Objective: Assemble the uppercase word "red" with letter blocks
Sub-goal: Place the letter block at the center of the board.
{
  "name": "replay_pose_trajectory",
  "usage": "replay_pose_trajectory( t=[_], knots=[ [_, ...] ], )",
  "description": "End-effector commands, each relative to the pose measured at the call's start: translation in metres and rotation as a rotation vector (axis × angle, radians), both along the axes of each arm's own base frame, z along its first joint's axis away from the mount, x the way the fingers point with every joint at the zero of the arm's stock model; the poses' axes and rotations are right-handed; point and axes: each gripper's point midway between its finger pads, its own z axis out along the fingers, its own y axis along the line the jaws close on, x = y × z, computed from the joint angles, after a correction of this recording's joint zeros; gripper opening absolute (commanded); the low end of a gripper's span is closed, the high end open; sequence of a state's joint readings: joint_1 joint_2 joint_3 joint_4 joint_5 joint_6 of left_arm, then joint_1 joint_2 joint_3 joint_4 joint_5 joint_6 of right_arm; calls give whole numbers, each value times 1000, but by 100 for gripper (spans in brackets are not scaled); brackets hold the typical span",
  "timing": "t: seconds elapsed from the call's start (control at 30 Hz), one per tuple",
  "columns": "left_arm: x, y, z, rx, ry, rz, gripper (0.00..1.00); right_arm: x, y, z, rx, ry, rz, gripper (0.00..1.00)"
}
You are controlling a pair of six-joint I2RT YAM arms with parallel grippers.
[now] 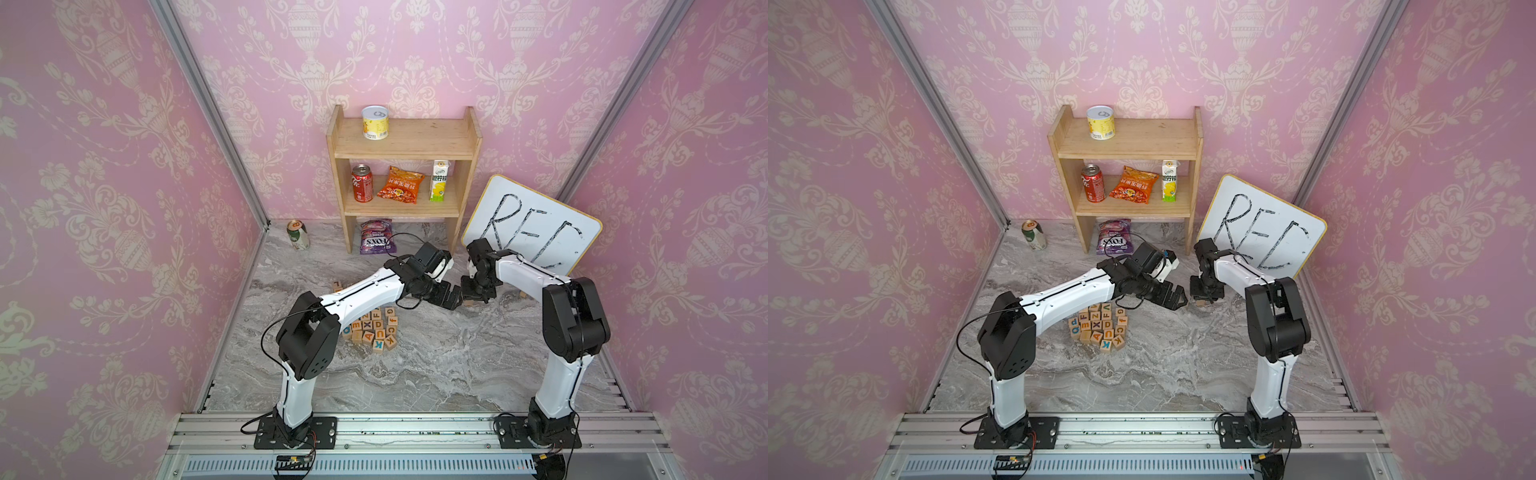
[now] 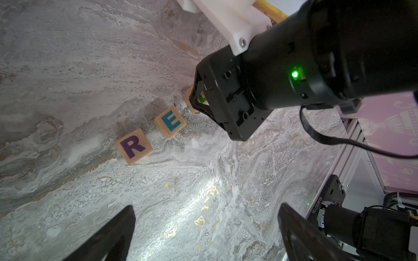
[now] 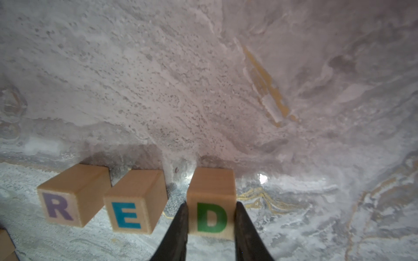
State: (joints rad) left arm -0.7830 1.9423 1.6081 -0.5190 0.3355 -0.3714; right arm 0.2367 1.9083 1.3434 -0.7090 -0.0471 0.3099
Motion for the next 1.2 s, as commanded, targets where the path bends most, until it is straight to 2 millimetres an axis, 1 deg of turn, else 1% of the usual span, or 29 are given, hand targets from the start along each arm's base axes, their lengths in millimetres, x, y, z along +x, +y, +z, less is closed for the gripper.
replay_pose_trajectory(
  t=[0.0,0.17,0.33,0.43,0.77,0.83,0.9,0.93,0.97,1.0,1.03,1.07,1.17],
  knots=[
    [-2,-5,0,7,-4,-36,99,2,1,-7,8,15,20,15],
    [-2,-4,-2,10,-3,-35,99,2,0,-7,10,14,19,32],
    [-3,-4,-3,10,0,-33,99,4,1,-3,18,10,26,42],
    [-3,-4,-2,9,-3,-32,99,6,2,4,22,-1,25,45],
    [-1,-1,5,10,-26,-25,99,7,2,34,33,-50,17,46],
    [-1,3,8,13,-38,-20,99,6,2,40,35,-61,15,49],
    [-2,7,11,14,-46,-13,99,4,2,46,37,-69,13,57],
    [-1,9,13,14,-53,-8,99,2,2,48,39,-74,13,63],
    [-2,12,16,13,-61,-1,99,0,2,50,40,-79,14,70],
    [-3,15,17,13,-66,4,99,-2,3,52,40,-82,17,80],
    [-4,18,19,14,-73,10,99,-4,3,53,40,-84,18,94],
    [-5,22,21,15,-80,17,99,-7,4,55,39,-88,22,100],
    [-11,34,25,18,-91,38,99,-17,8,59,33,-95,34,100]
  ],
)
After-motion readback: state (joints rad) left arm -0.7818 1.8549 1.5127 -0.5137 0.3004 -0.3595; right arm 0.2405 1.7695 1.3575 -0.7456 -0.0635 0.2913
